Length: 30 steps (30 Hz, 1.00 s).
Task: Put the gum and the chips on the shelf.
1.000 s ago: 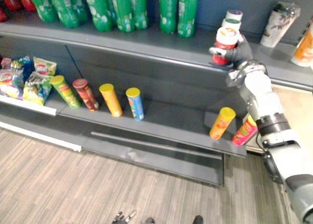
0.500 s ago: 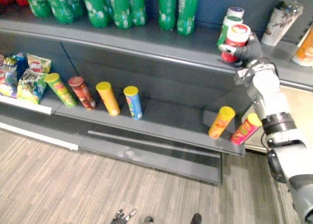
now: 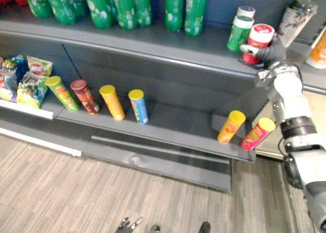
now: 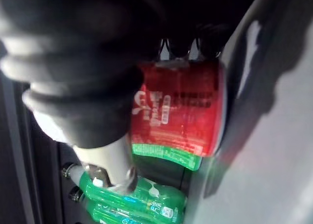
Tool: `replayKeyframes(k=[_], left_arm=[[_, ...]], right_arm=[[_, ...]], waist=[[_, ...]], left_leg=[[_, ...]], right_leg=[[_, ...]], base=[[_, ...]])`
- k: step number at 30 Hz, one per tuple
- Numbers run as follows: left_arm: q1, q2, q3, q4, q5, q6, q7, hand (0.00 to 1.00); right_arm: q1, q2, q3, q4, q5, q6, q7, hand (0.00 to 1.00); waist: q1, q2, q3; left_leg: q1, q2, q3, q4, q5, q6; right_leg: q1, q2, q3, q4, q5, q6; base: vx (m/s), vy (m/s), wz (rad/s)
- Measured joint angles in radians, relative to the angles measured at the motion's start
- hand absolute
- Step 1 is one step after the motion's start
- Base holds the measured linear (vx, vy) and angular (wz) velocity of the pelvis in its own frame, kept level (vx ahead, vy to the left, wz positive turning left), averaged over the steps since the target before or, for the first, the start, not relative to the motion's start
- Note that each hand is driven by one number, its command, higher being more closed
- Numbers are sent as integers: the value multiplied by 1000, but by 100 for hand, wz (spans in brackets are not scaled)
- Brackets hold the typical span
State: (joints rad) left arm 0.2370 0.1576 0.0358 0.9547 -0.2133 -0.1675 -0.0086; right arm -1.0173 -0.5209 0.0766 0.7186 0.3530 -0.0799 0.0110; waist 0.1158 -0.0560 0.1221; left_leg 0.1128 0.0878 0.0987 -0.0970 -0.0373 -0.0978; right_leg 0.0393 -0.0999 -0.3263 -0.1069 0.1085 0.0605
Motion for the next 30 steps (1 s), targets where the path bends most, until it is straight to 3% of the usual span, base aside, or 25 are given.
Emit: replayKeyframes(k=[21, 30], left_arm=[[-2, -1, -1, 0, 1, -7, -1, 0], [-7, 0, -1, 0, 1, -6, -5, 0]], right_arm=[[5, -2, 11, -60, 0, -14, 31, 0], [20, -4, 10, -82, -1, -28, -22, 0]], waist=[[-6, 9, 15], [-7, 7, 15]], left_leg=[[14, 1, 32, 0, -12, 1], [15, 1, 37, 0, -14, 1]], right_leg=[[-2, 4, 30, 0, -1, 1], [-3, 4, 34, 0, -1, 1]], base=[[2, 1, -4], [0, 0, 0]])
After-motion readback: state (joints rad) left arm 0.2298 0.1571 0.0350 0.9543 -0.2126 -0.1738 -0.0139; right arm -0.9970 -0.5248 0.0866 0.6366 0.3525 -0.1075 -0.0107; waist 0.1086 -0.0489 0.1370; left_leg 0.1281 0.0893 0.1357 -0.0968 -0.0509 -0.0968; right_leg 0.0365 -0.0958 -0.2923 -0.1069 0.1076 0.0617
